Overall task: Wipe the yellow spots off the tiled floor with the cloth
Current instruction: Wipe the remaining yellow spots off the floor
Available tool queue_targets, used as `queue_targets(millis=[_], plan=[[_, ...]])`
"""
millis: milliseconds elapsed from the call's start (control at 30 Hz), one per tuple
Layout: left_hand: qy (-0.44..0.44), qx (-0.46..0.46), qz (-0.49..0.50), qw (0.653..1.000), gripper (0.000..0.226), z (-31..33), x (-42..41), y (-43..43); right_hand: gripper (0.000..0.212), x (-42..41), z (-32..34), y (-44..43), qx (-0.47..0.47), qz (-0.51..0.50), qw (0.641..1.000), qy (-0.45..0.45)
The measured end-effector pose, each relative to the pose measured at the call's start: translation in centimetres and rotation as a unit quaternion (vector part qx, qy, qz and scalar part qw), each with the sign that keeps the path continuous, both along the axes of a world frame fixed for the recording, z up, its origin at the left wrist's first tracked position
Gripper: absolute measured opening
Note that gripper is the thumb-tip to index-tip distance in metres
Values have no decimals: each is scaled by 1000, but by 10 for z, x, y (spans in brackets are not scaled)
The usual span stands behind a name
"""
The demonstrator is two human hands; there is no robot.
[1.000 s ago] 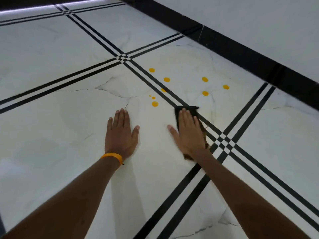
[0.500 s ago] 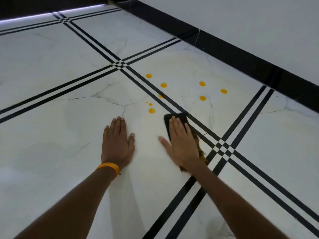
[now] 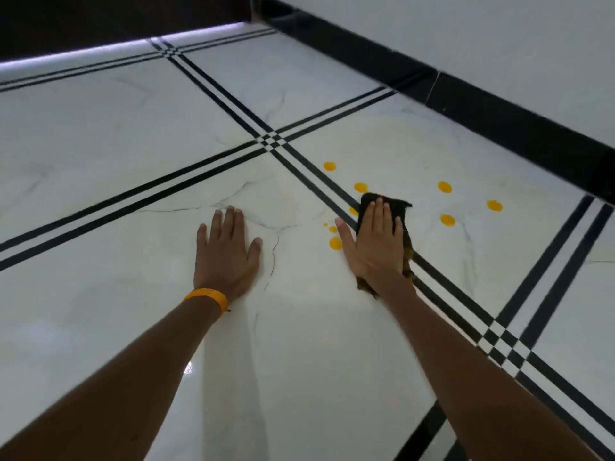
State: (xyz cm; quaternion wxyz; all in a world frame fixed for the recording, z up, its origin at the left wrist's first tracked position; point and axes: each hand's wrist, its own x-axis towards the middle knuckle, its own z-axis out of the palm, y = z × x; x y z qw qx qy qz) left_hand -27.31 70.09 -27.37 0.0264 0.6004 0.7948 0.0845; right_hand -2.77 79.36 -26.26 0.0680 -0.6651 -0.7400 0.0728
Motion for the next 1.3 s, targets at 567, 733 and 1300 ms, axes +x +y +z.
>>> queue_targets(millis=[567,733,1300], plan=[[-10,-5,2,1000,70,3,-2,3,95,-87,14,-31,-31,249,968,-24],[-16,-3,1,1000,70,2,-1,3,96,-21,11,-13,-10,220,974,-49],[-5,-5,-8,1000,67,-1,-2,4,99,-81,18,123,-35,50,997,-39]])
